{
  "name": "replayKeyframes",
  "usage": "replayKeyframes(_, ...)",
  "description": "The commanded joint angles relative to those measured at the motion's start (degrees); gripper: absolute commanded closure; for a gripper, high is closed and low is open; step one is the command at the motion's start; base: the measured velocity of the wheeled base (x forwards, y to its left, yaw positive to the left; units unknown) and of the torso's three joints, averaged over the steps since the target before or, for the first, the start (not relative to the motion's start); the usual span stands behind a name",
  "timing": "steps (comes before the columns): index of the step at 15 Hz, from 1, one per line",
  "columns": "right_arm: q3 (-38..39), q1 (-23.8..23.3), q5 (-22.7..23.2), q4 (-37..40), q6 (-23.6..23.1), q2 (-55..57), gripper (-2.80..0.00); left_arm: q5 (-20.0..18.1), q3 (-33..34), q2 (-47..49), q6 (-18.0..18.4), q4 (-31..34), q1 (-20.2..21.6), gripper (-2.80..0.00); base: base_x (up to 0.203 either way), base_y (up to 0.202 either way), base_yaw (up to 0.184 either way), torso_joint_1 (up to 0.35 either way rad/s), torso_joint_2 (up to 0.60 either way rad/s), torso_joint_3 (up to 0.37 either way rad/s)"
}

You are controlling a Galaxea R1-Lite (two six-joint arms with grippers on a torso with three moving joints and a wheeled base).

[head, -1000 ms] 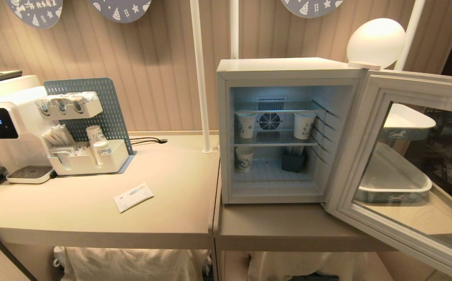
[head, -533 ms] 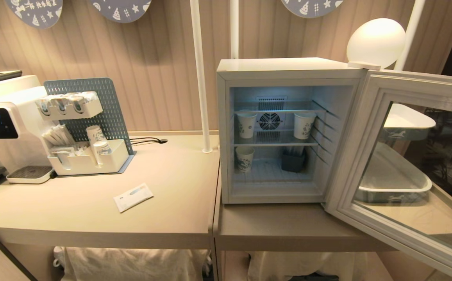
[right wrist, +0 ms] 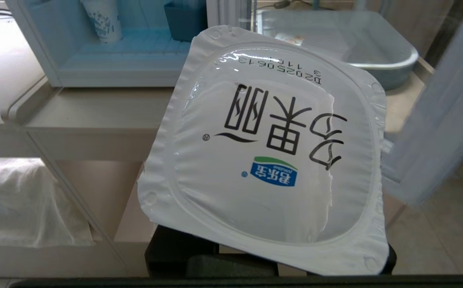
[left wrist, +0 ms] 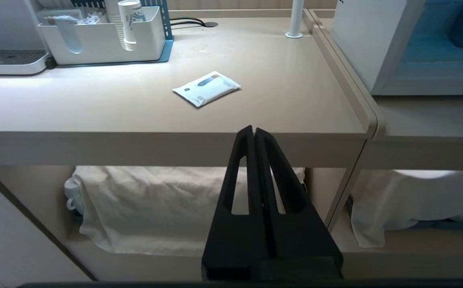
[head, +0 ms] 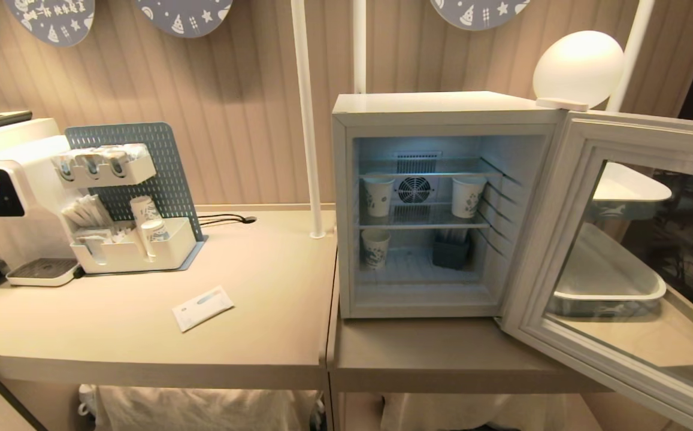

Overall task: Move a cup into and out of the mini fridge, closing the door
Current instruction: Place the yoghurt on the table

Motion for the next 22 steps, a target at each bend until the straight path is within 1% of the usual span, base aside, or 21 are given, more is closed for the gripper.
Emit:
replayKeyframes(1, 0.02, 0.0, 0.03, 0.07, -0.01, 0.08, 0.0, 0.01, -0.01, 0.07, -0.09, 0.04, 0.01, 0.0, 0.18, 0.0, 0.003, 0.002, 0.0, 0.002)
replayKeyframes(5, 0.02, 0.0, 0.03, 0.07, -0.01, 0.08, 0.0, 0.01, -0.01, 0.07, -0.09, -0.04, 0.01, 0.0, 0.172, 0.0, 0.0, 0.001, 0.01, 0.003)
replayKeyframes(16, 0.02, 0.0, 0.08, 0.07, -0.01, 0.08, 0.0, -0.07, -0.1, 0.07, 0.26, 0.13, 0.01, 0.0, 0.0, 0.0, 0.0, 0.0, 0.0, -0.004)
replayKeyframes(22, 0.02, 0.0, 0.03, 0.07, -0.01, 0.16, 0.0, 0.01, -0.1, 0.07, 0.26, 0.13, 0.01, 0.0, 0.0, 0.0, 0.0, 0.002, 0.0, -0.17)
